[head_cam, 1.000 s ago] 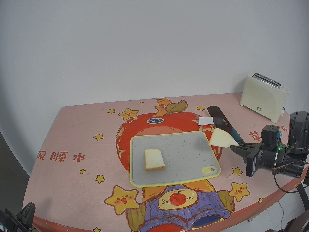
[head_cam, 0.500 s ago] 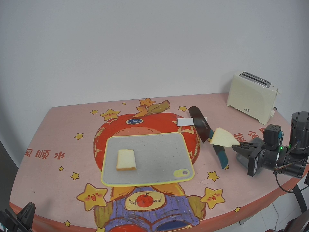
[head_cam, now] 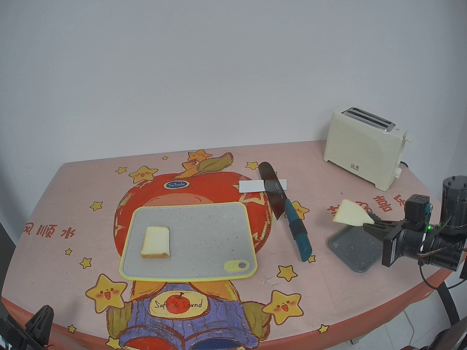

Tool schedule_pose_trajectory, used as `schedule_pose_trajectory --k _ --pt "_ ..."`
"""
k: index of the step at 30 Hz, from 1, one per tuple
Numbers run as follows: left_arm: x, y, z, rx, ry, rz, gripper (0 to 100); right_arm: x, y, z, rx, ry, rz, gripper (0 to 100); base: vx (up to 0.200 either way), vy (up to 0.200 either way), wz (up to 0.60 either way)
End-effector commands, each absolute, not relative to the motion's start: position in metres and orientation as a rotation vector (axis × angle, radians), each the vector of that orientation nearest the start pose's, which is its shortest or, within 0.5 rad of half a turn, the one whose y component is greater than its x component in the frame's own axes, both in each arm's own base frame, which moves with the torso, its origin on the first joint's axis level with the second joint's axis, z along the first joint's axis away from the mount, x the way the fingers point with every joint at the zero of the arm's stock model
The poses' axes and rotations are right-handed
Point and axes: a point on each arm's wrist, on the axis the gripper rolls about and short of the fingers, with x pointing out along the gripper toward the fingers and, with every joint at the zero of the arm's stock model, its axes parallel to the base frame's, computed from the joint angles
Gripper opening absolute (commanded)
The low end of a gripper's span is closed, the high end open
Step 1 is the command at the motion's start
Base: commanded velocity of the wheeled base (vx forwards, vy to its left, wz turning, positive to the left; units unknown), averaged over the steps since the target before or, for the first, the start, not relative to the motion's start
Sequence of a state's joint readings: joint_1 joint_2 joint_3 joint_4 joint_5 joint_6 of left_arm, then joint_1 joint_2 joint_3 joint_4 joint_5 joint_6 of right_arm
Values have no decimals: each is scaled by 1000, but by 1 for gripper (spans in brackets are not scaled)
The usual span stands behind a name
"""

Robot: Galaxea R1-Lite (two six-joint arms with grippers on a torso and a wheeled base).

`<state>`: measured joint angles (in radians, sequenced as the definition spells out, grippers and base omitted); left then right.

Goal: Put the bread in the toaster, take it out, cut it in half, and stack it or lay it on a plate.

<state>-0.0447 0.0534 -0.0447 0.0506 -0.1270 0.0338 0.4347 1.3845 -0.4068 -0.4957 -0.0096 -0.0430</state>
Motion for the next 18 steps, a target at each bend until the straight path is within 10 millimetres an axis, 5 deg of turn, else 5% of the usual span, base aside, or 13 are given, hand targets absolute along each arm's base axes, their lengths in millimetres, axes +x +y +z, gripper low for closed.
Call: schedule_pose_trajectory --k 1,6,18 --pt "-22 -2 84 31 58 -173 0 174 78 135 -153 506 417 0 0 0 0" --pt "-22 -2 84 31 58 -173 0 173 77 117 -154 585 404 0 0 0 0" --pt "-22 -2 84 30 59 -173 0 168 74 110 -153 621 397 0 0 0 0"
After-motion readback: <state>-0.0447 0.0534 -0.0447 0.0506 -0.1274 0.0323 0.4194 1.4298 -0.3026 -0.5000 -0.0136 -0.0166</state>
